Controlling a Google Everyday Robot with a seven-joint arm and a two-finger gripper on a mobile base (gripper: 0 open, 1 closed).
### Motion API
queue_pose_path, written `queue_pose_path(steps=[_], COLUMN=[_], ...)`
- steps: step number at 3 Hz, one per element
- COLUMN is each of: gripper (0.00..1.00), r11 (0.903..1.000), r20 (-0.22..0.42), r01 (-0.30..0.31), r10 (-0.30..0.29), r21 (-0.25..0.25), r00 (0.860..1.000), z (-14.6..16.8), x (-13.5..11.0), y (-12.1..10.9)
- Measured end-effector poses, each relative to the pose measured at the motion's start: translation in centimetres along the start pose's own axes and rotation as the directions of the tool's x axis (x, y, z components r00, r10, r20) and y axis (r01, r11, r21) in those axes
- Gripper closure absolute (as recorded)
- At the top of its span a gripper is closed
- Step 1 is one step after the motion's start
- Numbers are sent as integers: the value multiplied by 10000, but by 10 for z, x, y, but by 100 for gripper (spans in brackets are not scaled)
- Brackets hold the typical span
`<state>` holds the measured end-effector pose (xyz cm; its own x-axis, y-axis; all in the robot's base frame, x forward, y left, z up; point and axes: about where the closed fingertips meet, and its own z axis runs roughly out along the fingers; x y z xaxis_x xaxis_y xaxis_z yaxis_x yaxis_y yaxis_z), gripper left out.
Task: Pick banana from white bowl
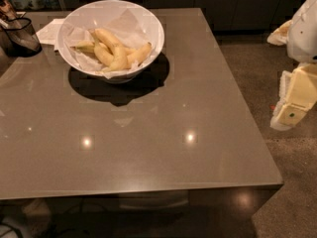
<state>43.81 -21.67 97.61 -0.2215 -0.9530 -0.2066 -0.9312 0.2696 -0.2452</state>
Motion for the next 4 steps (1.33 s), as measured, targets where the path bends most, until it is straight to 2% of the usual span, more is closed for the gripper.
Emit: queue_pose_path(steps=[2, 3, 4], gripper=[0, 0, 0], r11=[9998, 9960, 9969], r20=[-73, -230, -37], r01=[-176, -856, -788], r10=[177, 850, 788], r21=[51, -242, -71], r00=[9998, 9961, 9969], z=[0, 7, 5], x=[-7, -53, -62], y=[-5, -51, -56])
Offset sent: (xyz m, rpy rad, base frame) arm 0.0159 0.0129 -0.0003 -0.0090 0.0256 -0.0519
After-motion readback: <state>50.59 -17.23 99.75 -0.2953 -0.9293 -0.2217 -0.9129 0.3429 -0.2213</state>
